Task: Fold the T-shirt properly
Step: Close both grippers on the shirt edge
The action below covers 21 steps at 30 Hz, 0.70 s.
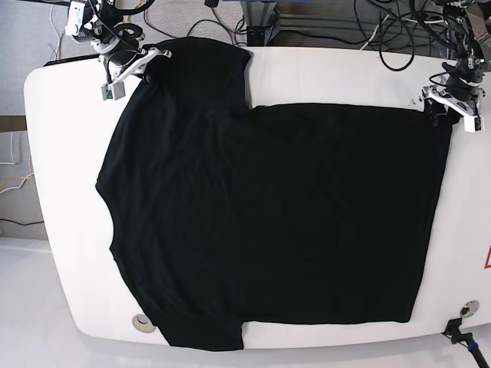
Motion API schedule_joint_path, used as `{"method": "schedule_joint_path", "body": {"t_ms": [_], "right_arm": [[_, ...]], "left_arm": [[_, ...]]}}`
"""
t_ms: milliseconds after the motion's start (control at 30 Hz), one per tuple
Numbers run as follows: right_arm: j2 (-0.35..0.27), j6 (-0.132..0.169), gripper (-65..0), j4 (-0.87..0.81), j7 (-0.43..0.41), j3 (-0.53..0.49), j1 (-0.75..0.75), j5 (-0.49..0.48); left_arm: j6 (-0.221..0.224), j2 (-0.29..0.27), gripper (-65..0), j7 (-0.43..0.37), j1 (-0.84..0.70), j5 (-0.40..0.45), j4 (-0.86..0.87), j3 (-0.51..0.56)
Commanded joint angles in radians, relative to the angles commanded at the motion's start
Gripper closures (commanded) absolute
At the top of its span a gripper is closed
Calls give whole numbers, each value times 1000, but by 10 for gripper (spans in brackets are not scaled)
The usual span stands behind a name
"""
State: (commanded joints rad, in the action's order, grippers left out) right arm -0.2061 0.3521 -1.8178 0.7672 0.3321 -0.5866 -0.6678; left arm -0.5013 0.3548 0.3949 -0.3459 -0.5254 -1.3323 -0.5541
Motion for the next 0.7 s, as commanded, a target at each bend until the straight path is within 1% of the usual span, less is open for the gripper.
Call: {"method": "schedule_joint_path", "body": {"t_ms": [67,167,200,300,433,567,700], "right_arm": [[0,1,-31,-1,-5,2,1,3],[0,2,-28,-2,-11,2,-1,2],[-2,1,0,0,-2,10,3,-12],[-2,5,0,-10,8,42,-4,-32],[-5,6,0,-55,17,95,-46,-39],[-9,7,0,-118,15,130,-101,-33],[-23,11,0,-187,14,148,-159,-33]], "left_arm": [[-6,-1,-7,-37,-1,8,4,7],[-7,-4,0,-64,-1,13,-4,6],[-6,-6,0,14,-4,19,9,14],[-15,-2,0,34,-21,12,-8,8],[-20,5,0,55,-76,4,-86,3],[-23,14,0,64,-132,-1,-162,8],[-27,24,0,56,-184,-6,-205,7]]}}
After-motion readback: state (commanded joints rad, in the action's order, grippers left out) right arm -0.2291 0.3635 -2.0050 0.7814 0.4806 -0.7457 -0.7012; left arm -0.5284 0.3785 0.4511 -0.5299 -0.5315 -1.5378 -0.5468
